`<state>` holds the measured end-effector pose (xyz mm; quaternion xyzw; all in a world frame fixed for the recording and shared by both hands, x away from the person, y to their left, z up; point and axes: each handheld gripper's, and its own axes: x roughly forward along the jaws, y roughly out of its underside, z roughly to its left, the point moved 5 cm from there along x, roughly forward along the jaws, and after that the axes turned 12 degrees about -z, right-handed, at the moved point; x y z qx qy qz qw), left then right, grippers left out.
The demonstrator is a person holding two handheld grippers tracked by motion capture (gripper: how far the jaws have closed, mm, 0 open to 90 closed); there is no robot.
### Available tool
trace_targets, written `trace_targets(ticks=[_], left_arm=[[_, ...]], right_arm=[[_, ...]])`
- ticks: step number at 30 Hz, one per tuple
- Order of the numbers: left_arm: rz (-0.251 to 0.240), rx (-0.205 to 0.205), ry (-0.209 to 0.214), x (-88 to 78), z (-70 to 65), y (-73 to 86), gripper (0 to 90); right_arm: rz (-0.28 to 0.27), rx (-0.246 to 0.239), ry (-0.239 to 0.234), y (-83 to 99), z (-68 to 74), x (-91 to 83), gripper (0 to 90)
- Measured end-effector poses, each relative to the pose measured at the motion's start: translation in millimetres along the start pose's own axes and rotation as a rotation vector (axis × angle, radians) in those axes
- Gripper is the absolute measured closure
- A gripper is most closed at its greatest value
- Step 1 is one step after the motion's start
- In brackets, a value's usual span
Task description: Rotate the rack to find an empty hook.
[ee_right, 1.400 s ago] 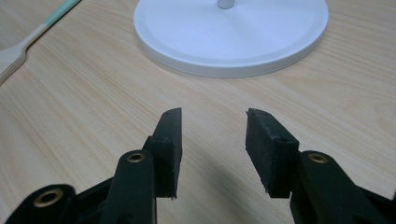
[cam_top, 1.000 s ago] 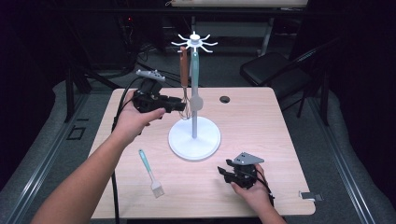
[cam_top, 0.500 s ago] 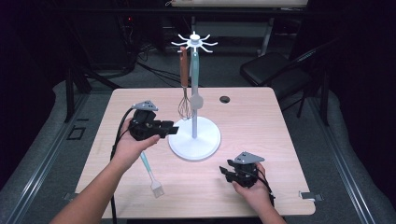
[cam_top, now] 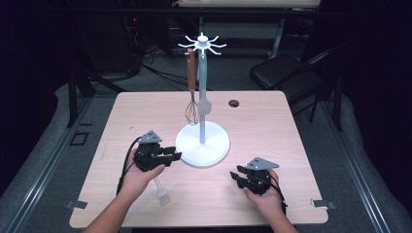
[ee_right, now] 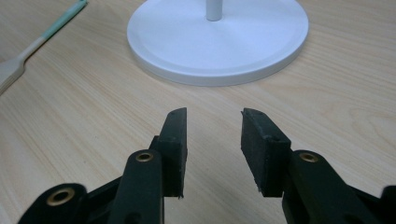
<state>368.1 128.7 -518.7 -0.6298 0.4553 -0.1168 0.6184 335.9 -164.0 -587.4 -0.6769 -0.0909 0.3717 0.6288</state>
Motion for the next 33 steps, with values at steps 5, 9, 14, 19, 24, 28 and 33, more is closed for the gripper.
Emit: trace_targets(ticks=[5, 9, 14, 19, 24, 28, 33], left_arm=[[-0.042, -0.028, -0.013, -3.1, -0.5, 23.0, 58.5], [-0.053, -0.032, -0.035, -3.3, 1.2, 38.6, 56.1], [-0.049, -0.030, -0.041, -3.6, 5.6, 46.3, 55.6], [-0.058, -0.036, -0.032, -5.0, 4.0, 53.9, 54.9], [-0.043, -0.040, -0.039, -3.6, 5.5, 58.4, 54.8], [-0.038, -0.039, -0.032, -1.9, 3.4, 59.9, 54.7], [-0.036, -0.036, -0.034, -1.6, 3.1, 60.9, 54.7]], right_arm=[[-0.040, 0.002, -0.035, -7.8, 3.6, -4.4, 67.0], [-0.070, 0.026, -0.034, -19.6, 3.2, -8.9, 71.0], [-0.090, 0.043, -0.056, -36.4, 0.2, -12.3, 78.2], [-0.115, 0.034, -0.058, -60.6, -4.8, -16.3, 86.9], [-0.174, 0.003, -0.058, -101.2, -7.2, -24.1, 90.0], [-0.225, -0.028, -0.064, -143.5, -8.6, -33.0, 90.0], [-0.259, -0.048, -0.052, -185.0, -11.0, -37.7, 90.0]])
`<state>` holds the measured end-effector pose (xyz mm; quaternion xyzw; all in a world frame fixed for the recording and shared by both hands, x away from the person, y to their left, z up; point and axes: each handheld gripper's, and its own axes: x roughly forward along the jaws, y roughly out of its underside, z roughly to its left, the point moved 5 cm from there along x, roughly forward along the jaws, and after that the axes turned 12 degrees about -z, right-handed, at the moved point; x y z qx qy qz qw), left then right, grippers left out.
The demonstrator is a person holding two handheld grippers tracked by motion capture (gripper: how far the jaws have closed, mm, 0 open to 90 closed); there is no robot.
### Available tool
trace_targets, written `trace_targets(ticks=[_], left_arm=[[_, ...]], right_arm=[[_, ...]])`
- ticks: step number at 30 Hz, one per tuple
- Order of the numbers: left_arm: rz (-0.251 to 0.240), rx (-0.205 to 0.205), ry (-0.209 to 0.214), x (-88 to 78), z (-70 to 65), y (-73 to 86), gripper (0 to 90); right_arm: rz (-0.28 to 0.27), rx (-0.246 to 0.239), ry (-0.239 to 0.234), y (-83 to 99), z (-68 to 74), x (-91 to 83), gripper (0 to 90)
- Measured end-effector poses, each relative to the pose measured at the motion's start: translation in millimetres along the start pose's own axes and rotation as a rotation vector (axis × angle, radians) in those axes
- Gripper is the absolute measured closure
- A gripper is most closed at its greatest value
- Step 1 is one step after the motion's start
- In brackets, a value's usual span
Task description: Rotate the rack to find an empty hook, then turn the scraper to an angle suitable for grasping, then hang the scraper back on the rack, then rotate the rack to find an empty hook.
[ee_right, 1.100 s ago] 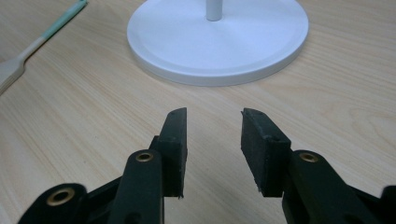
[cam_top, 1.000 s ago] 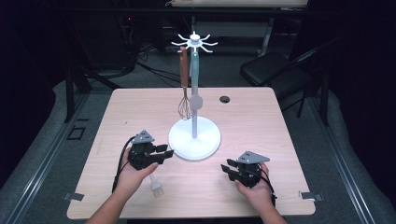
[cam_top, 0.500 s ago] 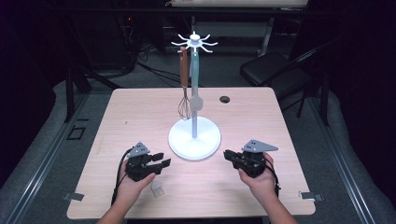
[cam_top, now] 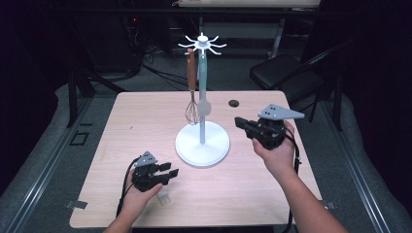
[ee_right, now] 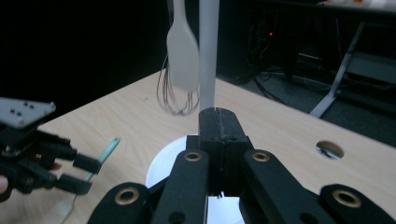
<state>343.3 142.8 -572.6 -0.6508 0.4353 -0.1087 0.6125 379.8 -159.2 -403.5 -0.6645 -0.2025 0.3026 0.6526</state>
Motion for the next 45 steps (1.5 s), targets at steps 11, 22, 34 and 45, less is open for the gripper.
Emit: trace_targets(ticks=[11, 22, 34, 45], left_arm=[[-0.005, -0.019, 0.008, 0.7, 1.6, 1.5, 54.7], [0.000, -0.034, 0.007, 0.7, 3.5, 2.7, 54.8], [0.010, -0.036, 0.023, -1.5, 4.3, 2.1, 54.8], [0.015, -0.035, 0.019, -1.5, 4.4, 2.5, 54.8]], right_arm=[[-0.012, -0.013, -0.002, -57.2, -4.8, 23.5, 90.0], [-0.070, -0.040, 0.013, -108.8, -8.7, 51.8, 90.0], [-0.128, -0.035, 0.034, -152.5, -10.6, 59.8, 90.0], [-0.155, -0.035, 0.030, -158.8, -4.3, 57.6, 90.0]])
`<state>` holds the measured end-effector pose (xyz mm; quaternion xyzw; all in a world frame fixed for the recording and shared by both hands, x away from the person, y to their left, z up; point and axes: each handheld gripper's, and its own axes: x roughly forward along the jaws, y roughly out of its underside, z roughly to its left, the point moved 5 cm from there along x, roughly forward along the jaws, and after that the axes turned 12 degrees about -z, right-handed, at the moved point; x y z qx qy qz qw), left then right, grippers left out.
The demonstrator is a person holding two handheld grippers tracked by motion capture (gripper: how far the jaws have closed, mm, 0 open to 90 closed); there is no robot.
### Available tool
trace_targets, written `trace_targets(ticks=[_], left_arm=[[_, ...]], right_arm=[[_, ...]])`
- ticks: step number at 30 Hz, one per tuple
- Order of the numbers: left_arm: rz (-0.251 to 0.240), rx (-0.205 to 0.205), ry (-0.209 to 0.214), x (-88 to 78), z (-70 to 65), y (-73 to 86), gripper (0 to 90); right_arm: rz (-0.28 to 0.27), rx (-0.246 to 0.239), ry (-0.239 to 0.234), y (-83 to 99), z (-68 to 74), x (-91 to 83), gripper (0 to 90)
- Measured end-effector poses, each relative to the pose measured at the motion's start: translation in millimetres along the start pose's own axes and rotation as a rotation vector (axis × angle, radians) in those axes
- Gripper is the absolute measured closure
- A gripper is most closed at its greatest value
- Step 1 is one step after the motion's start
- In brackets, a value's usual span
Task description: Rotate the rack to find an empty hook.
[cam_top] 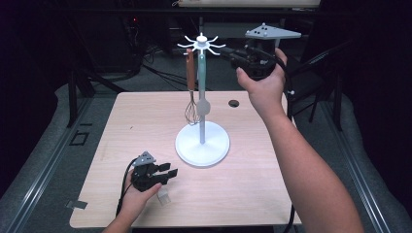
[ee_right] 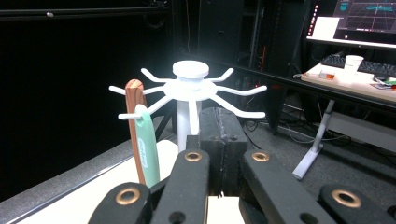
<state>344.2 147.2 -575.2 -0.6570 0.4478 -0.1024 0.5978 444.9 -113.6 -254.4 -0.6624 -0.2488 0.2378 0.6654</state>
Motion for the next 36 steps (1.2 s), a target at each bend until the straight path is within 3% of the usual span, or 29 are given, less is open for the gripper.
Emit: trace_targets(ticks=[13, 31, 36], left_arm=[[-0.019, 0.002, -0.005, 1.6, -0.2, -0.1, 55.1], [-0.029, 0.009, -0.016, -1.0, 2.5, -2.1, 55.2], [-0.035, 0.008, -0.024, -3.5, 3.7, -3.4, 55.2]], right_arm=[[-0.070, 0.007, -0.021, 5.5, 16.7, 1.1, 90.0], [-0.075, -0.021, -0.056, 8.7, 36.5, 6.9, 90.0], [-0.090, -0.021, -0.038, 12.8, 38.6, 1.5, 88.8]])
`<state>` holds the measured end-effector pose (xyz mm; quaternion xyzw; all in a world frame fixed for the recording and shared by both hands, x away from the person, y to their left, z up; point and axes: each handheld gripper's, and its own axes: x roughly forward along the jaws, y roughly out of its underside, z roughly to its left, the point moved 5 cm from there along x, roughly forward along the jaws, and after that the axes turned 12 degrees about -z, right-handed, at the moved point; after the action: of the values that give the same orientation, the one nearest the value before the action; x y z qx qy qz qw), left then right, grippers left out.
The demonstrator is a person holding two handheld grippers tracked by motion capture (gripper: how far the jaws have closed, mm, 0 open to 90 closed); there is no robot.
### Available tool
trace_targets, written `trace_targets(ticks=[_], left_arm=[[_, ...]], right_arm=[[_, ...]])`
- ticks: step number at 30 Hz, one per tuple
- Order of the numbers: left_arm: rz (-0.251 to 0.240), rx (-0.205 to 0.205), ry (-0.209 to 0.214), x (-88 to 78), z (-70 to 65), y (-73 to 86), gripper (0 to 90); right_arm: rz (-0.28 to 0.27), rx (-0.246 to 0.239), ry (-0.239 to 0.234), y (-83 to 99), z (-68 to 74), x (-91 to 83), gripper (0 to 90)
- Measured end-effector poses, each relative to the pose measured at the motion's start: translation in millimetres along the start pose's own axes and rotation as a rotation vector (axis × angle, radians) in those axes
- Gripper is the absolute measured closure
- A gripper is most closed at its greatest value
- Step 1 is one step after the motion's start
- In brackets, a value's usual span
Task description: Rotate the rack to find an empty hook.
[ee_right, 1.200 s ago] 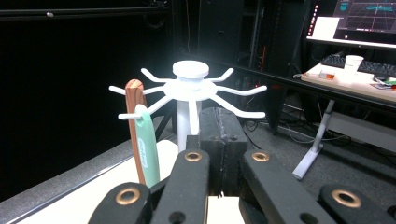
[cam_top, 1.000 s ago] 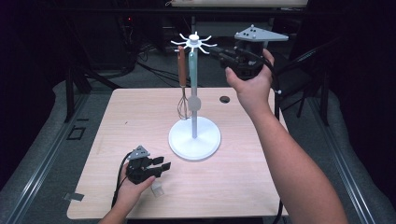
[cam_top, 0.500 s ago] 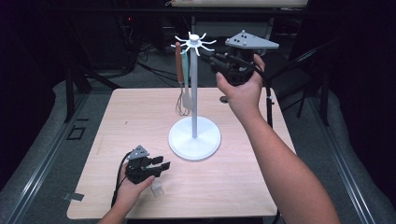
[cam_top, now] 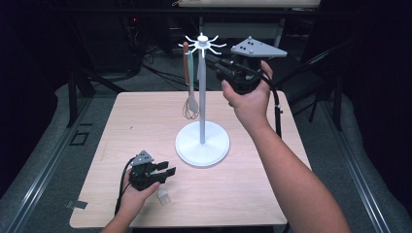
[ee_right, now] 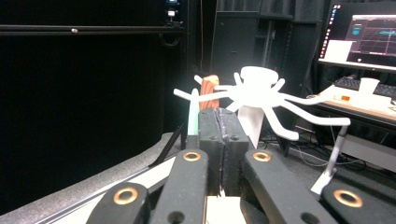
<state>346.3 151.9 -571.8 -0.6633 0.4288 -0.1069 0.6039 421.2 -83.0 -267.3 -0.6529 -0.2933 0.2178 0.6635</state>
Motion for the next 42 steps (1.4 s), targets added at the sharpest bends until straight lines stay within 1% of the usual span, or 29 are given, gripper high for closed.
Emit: trace_targets(ticks=[1, 4, 7, 8, 10, 11, 12, 13, 14, 15, 17, 19, 20, 22, 23, 24, 25, 26, 28, 29, 32, 34, 36, 37, 38, 40, 42], left_arm=[[-0.002, 0.001, -0.002, -0.4, 0.4, -0.3, 55.3], [-0.011, -0.006, -0.008, -2.1, 2.6, -1.7, 55.2], [-0.013, -0.007, -0.017, -4.2, 5.7, -3.0, 55.2], [-0.018, -0.008, -0.028, -4.6, 6.4, -3.4, 55.2], [-0.019, -0.011, -0.030, -5.7, 7.9, -4.2, 55.2], [-0.030, -0.018, -0.028, -5.8, 8.5, -4.6, 55.2], [-0.030, -0.020, -0.033, -6.7, 9.5, -5.2, 55.2], [-0.031, -0.021, -0.036, -7.3, 10.2, -5.4, 55.2], [-0.033, -0.022, -0.036, -8.2, 11.3, -6.0, 55.2], [-0.031, -0.021, -0.040, -9.3, 12.6, -6.4, 55.1], [-0.039, -0.025, -0.046, -11.4, 14.8, -7.7, 55.1], [-0.046, -0.029, -0.053, -13.8, 16.6, -9.2, 55.0], [-0.052, -0.030, -0.064, -14.8, 17.8, -9.9, 55.0], [-0.057, -0.034, -0.066, -16.7, 20.3, -11.0, 55.0], [-0.061, -0.035, -0.072, -17.8, 22.1, -11.6, 55.0], [-0.053, -0.036, -0.076, -19.3, 23.6, -11.7, 55.1], [-0.065, -0.040, -0.081, -19.3, 24.6, -12.0, 55.0], [-0.065, -0.041, -0.082, -20.4, 26.2, -12.3, 55.0], [-0.056, -0.049, -0.087, -22.4, 29.3, -12.4, 54.5], [-0.068, -0.054, -0.094, -22.1, 30.8, -12.4, 54.5], [-0.064, -0.057, -0.104, -23.2, 34.8, -11.6, 54.5], [-0.063, -0.057, -0.113, -23.8, 36.8, -11.1, 54.5], [-0.064, -0.058, -0.117, -24.3, 38.2, -11.0, 54.5], [-0.059, -0.058, -0.118, -24.9, 38.8, -11.0, 54.5], [-0.066, -0.062, -0.126, -24.8, 39.4, -11.0, 54.5], [-0.072, -0.064, -0.127, -25.5, 40.6, -11.2, 54.5], [-0.072, -0.063, -0.129, -26.6, 41.9, -11.4, 54.5]], right_arm=[[0.000, -0.007, 0.004, 2.5, 0.4, -2.3, 87.9], [-0.006, 0.014, 0.015, 13.9, 1.1, -11.1, 85.2], [-0.001, 0.021, 0.025, 26.4, 2.8, -19.9, 81.9], [0.006, 0.019, 0.024, 31.4, 4.0, -22.5, 80.7], [0.026, 0.017, 0.022, 42.6, 7.3, -26.2, 78.9], [0.037, 0.019, 0.020, 47.1, 8.8, -27.8, 77.6], [0.051, 0.017, 0.015, 53.6, 10.9, -29.5, 76.7], [0.061, 0.011, 0.014, 62.0, 14.0, -31.5, 75.2], [0.070, 0.008, 0.007, 67.7, 16.0, -32.7, 74.0], [0.088, 0.008, -0.003, 75.6, 18.6, -34.3, 73.0], [0.105, 0.005, -0.012, 92.4, 23.6, -37.4, 70.9], [0.139, 0.009, -0.024, 113.4, 28.7, -42.2, 66.6], [0.149, 0.009, -0.023, 120.5, 30.1, -43.6, 64.5], [0.162, 0.024, -0.024, 138.6, 33.7, -46.4, 61.3], [0.177, 0.043, -0.029, 147.7, 36.1, -47.2, 59.7], [0.195, 0.057, -0.031, 159.0, 39.3, -47.6, 58.3], [0.209, 0.054, -0.034, 167.4, 42.1, -47.8, 57.0], [0.223, 0.043, -0.032, 173.6, 44.0, -48.3, 56.2], [0.250, 0.033, -0.035, 189.6, 50.2, -48.7, 55.9], [0.272, 0.038, -0.046, 197.5, 53.9, -48.8, 55.9], [0.335, 0.030, -0.071, 220.8, 66.7, -47.9, 58.2], [0.354, 0.024, -0.083, 233.3, 75.3, -47.4, 59.8], [0.371, 0.047, -0.102, 244.4, 83.8, -46.9, 61.6], [0.384, 0.062, -0.115, 252.7, 89.9, -46.5, 62.5], [0.389, 0.072, -0.124, 258.0, 94.0, -45.9, 63.1], [0.431, 0.067, -0.148, 272.0, 104.3, -44.8, 63.9], [0.458, 0.065, -0.171, 285.1, 116.0, -42.0, 64.5]])
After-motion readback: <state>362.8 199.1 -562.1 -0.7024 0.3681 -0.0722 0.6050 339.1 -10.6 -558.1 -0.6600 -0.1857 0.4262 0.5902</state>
